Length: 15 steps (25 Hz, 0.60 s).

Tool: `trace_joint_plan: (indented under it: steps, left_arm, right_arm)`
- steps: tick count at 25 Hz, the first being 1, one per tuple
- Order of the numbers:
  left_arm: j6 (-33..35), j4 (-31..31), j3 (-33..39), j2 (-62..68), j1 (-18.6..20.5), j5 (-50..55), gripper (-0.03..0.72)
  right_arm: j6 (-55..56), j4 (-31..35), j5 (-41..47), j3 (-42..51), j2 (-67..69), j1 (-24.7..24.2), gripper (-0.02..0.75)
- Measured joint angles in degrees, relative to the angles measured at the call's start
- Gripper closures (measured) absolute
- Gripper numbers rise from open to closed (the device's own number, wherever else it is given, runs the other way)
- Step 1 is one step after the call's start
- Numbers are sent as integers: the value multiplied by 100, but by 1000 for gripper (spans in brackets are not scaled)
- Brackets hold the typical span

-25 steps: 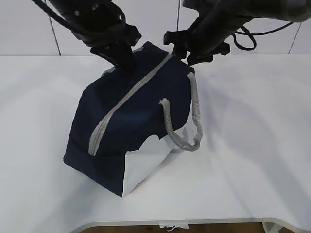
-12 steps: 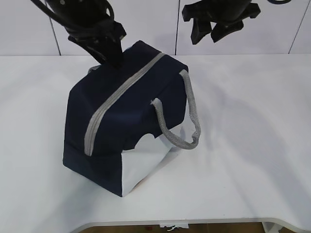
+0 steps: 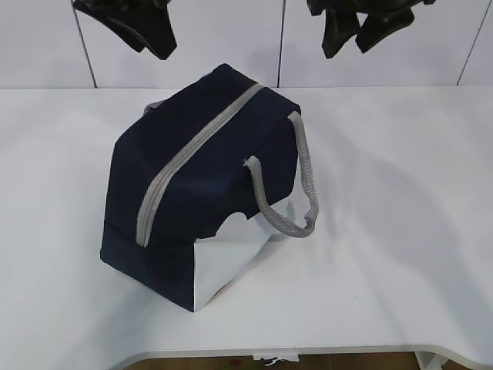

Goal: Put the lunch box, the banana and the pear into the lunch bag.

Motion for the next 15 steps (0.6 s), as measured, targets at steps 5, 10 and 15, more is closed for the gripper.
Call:
trace_joint_plan:
  steps: [5,10,15]
  left_arm:
    - [-170,323,525,-674,0,4,374]
    - [-207,457,1614,-1933,0,38,376]
    - [-207,462,2275,-2810,0,73,387]
  right_arm:
    - [0,0,9,775,-911,0,322]
    - [0,0,22,1940,-2033,0,322]
    - [0,36,33,3075,-3370,0,323]
